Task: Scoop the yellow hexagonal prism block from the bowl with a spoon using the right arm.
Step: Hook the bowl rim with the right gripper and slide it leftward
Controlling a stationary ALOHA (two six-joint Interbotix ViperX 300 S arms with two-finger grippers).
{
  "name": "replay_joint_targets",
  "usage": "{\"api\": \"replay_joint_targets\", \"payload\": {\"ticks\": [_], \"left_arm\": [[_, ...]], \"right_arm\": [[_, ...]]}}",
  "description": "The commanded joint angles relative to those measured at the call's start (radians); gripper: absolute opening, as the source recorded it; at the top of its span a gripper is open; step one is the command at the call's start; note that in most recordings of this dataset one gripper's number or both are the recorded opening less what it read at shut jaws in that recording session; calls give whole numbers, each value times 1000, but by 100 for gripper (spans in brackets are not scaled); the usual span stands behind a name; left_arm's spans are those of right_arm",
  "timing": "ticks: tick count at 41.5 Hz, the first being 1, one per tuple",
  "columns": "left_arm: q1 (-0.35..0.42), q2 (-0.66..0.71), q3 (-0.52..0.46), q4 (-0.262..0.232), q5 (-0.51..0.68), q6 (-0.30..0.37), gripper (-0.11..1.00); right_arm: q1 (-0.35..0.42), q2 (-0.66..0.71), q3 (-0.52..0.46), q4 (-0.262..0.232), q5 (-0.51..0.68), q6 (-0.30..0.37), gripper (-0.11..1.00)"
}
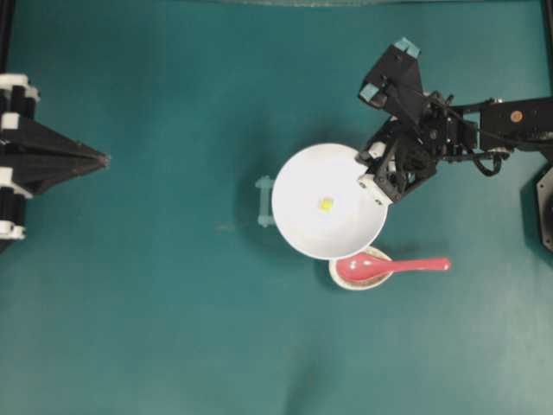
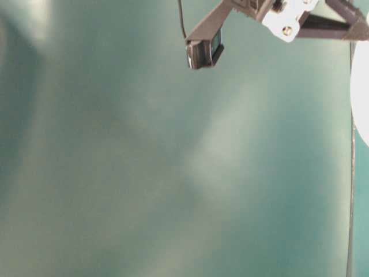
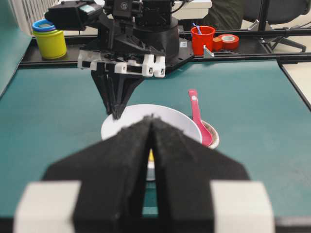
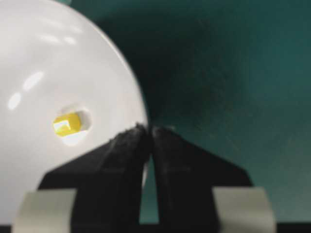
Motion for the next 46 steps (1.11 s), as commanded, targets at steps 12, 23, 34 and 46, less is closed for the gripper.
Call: {"api": "replay_joint_targets", "payload": {"ticks": [12,23,34,46], "left_arm": [[2,8,-14,3,-5,-2,0],[0,8,-12,3,-5,-2,0],[2,8,-14,3,-9,-2,0],[2,8,-14,3,-11,-2,0]], "right_arm": [[-2,103,-175,6,51,0,8],[-2,141,-235,14,81,3,8],[-2,150,-239,21,74,5,8],[-2,179,-258,31,35,5,8]]}}
